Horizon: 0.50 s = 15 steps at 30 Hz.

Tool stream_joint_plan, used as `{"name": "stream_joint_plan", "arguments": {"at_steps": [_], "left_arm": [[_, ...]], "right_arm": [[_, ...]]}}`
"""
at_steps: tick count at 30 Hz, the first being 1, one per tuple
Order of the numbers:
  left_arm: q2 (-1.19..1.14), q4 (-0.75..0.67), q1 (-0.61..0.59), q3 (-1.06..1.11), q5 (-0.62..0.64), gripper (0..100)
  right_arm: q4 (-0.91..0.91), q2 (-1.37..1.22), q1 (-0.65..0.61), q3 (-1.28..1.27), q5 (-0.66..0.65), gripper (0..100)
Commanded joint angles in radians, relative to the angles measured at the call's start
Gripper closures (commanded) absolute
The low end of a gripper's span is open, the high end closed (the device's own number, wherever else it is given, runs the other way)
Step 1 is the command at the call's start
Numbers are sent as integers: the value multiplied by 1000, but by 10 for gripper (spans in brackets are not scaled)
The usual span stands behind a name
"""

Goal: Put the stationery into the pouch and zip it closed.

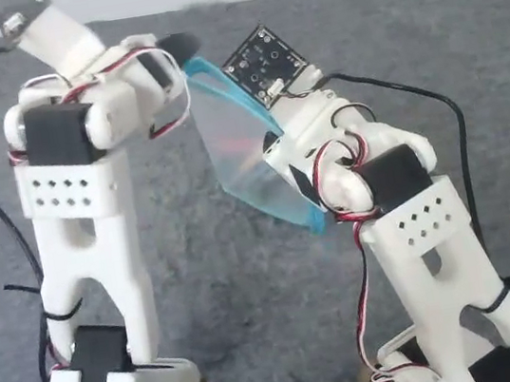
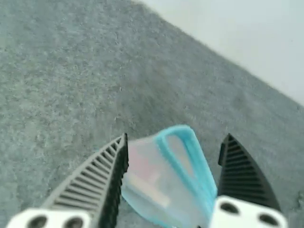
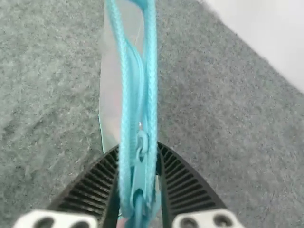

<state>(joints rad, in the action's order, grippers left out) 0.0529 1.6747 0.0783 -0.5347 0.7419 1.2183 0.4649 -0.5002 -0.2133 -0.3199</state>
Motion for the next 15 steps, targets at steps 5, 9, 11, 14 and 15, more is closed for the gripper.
{"name": "stream_joint_plan", "arguments": {"at_steps": [5, 9, 11, 14, 15], "left_arm": [[-12, -6, 77, -44, 48, 708], [-80, -46, 78, -44, 51, 708], [-129, -68, 78, -47, 51, 708], [-195, -81, 77, -47, 51, 709], [-209, -81, 78, -48, 51, 710]], "right_arm": [[-4, -22, 1, -58, -20, 991], [-13, -19, 12, -80, -25, 991], [-35, -13, 12, -103, -25, 991], [-56, 27, 2, -137, -26, 991], [-59, 42, 2, -146, -28, 991]]}}
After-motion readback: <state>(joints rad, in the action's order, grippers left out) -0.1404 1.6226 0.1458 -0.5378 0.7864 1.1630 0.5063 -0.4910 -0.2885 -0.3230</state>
